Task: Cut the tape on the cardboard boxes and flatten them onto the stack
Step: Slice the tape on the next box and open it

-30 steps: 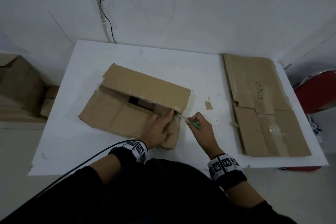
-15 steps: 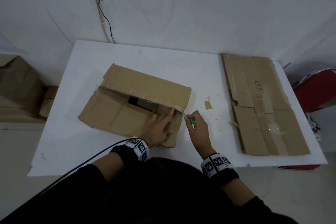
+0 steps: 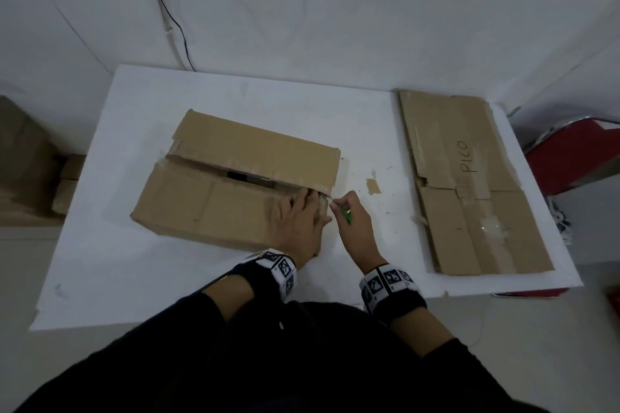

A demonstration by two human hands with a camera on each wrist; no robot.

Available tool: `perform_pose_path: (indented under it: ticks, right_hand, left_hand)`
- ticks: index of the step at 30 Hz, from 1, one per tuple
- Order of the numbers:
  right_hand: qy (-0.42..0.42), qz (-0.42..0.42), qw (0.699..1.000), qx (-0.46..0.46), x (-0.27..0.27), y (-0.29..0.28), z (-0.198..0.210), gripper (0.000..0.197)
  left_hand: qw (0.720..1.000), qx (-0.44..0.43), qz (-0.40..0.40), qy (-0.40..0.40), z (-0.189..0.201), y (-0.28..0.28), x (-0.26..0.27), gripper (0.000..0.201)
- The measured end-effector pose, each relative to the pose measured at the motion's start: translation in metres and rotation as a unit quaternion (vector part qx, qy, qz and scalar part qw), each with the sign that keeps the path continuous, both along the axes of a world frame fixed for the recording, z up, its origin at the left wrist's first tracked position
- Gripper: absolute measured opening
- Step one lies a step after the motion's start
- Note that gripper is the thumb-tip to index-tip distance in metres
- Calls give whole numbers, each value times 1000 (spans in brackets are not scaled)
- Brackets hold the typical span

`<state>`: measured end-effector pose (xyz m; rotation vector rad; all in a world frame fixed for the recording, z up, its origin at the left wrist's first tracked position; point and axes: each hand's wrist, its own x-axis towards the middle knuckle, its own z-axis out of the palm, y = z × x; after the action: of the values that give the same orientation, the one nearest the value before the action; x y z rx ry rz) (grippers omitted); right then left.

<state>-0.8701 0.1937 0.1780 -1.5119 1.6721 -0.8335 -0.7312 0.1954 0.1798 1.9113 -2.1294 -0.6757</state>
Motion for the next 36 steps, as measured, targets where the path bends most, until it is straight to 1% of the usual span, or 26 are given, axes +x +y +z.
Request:
perform_pose_path:
  ticks: [3, 5, 8, 13, 17, 20, 24, 26, 28, 30, 34, 36]
  right_hand:
    - [13, 7, 1000, -5, -6, -2, 1, 23]
    - [32, 14, 999, -25, -6, -4, 1, 23]
    - [62, 20, 997, -49, -3, -6, 2, 22]
    - [68, 12, 997, -44, -13, 2, -1, 20]
    - [93, 20, 994, -59, -9, -8, -1, 19]
    - [72, 12, 996, -47, -7, -8, -3, 21]
    - [49, 0, 998, -31, -12, 5, -3, 21]
    - [30, -16, 999, -21, -19, 16, -2, 20]
    - [-11, -41, 999, -12, -25, 25, 1, 19]
    - [-42, -53, 998, -6, -29, 28, 3, 17]
    - [-37, -41, 998, 1, -29, 19, 5, 16]
    - [-31, -36, 999, 4, -28, 15, 5, 16]
  left_hand:
    - [1000, 22, 2, 8, 2, 0, -1, 61]
    - [999, 35, 15, 21, 5, 1, -2, 63]
    - [999, 37, 30, 24, 11, 3, -2, 63]
    - [999, 43, 30, 14, 15, 5, 0, 62]
    - [998, 47, 28, 23, 12, 5, 0, 62]
    - [998, 48, 30, 28, 9, 4, 1, 62]
    - [999, 28, 24, 8, 3, -1, -4, 60]
    - [999, 6, 7, 37, -2, -5, -7, 58]
    - [997, -7, -11, 81, -7, -9, -6, 58]
    - [995, -14, -13, 100, -11, -11, -5, 56]
    - [995, -40, 53, 77, -5, -13, -12, 46]
    - [994, -37, 78, 72, -2, -17, -16, 45]
